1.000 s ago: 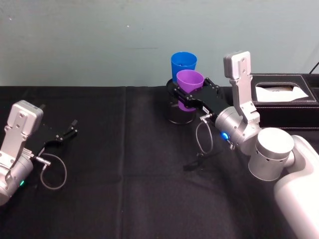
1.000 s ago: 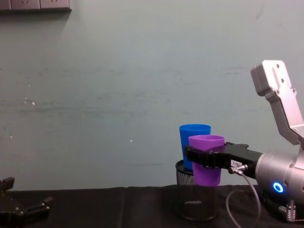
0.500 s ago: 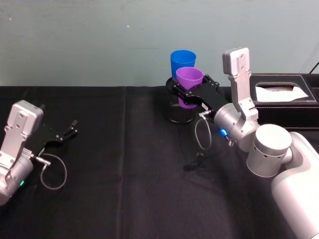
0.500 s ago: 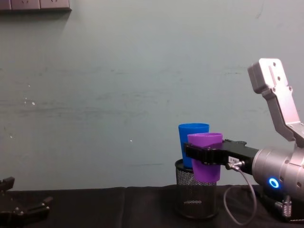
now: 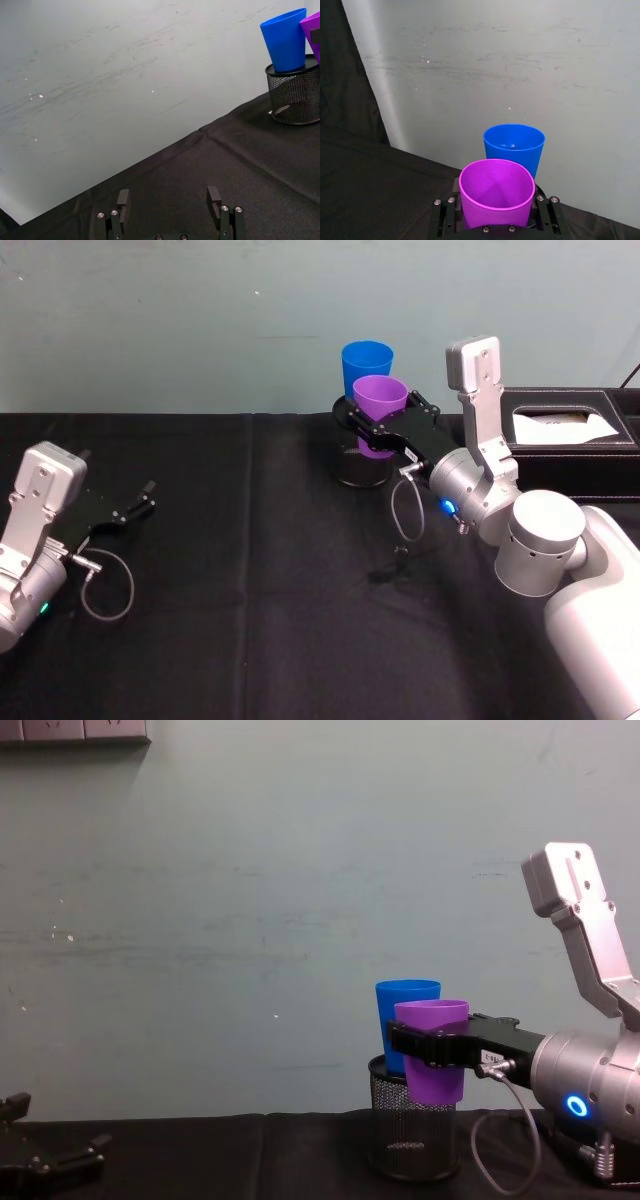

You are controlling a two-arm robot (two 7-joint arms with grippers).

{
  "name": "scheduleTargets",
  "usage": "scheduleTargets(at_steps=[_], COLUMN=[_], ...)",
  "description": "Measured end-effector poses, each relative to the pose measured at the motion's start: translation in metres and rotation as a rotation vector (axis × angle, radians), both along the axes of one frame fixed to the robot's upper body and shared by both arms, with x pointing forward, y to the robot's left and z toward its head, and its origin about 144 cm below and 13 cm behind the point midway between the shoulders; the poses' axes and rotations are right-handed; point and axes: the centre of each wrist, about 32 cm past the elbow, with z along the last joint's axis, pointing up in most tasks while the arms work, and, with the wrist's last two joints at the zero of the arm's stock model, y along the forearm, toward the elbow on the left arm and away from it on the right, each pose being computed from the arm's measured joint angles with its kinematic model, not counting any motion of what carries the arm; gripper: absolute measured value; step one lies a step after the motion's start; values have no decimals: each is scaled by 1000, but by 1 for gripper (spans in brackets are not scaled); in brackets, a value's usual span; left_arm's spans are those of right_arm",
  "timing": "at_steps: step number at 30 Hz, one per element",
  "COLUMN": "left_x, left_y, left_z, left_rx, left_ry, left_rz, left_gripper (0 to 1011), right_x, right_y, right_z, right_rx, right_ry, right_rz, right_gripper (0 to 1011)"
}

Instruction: Pick up one cup with a gripper and tap it against the other cup.

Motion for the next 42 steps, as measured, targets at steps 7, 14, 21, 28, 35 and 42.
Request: scheduleTargets(at_steps=[7,14,21,28,35,42], left_x=[0,0,0,0,0,0], left_y=[0,0,0,0,0,0], left_z=[0,0,0,0,0,0], left_rx=[0,0,0,0,0,0], left_ry=[0,0,0,0,0,0], left_rz=[0,0,0,0,0,0], left_gripper=[1000,1000,1000,1000,1000,1000], right_x=[0,0,0,0,0,0], right_y=[0,0,0,0,0,0], right_z=[0,0,0,0,0,0], right_rx=[1,1,1,1,1,1], right_ry=[1,1,1,1,1,1], right_rz=[0,0,0,-1,-1,0], right_gripper=[724,724,724,724,724,724])
